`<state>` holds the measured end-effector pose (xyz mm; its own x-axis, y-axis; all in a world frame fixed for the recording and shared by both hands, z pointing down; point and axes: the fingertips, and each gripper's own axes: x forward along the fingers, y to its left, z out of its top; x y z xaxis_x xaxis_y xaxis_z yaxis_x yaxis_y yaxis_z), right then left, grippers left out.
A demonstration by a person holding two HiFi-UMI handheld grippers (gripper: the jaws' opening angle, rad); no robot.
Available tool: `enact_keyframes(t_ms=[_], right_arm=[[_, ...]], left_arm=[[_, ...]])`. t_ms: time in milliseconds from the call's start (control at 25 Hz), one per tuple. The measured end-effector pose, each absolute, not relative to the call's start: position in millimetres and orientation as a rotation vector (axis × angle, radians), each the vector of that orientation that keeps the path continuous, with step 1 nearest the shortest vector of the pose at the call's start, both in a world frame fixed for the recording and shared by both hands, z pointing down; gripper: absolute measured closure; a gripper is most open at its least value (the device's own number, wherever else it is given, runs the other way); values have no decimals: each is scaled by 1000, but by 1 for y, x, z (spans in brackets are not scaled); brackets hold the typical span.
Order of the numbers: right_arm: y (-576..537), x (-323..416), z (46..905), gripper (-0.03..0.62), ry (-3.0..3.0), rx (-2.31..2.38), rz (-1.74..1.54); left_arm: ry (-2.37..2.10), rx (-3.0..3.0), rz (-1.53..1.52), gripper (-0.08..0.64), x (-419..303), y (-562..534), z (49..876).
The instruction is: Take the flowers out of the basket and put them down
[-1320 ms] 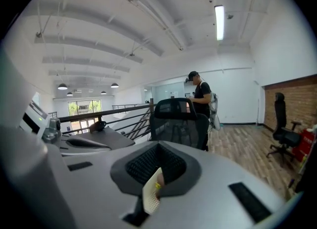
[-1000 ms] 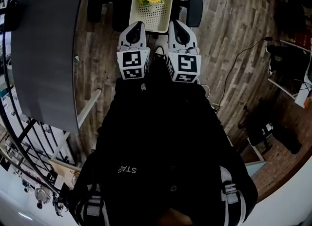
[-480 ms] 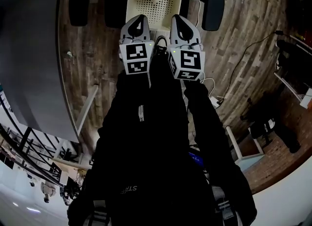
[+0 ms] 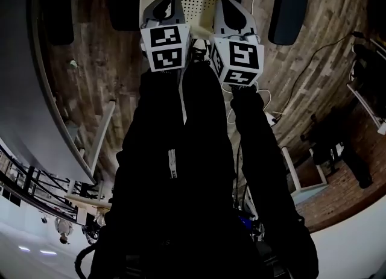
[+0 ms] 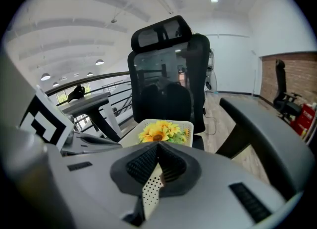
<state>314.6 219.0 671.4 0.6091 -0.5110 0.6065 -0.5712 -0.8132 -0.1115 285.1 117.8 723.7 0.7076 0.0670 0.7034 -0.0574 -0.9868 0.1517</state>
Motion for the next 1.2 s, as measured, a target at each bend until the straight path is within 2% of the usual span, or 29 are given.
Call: enact_keyframes(t_ms=[520,920,1200], right_arm=[[223,343,717,580,-911,2706,1042],[214,354,728,580,-928,2701,1059],[209,366,733,580,-915,2705,1062]], left_arm=[[38,2691,1227,543,320,129,776],[160,2557,1368,347,326,144,828],[116,2608,1314,264,342,135,843]])
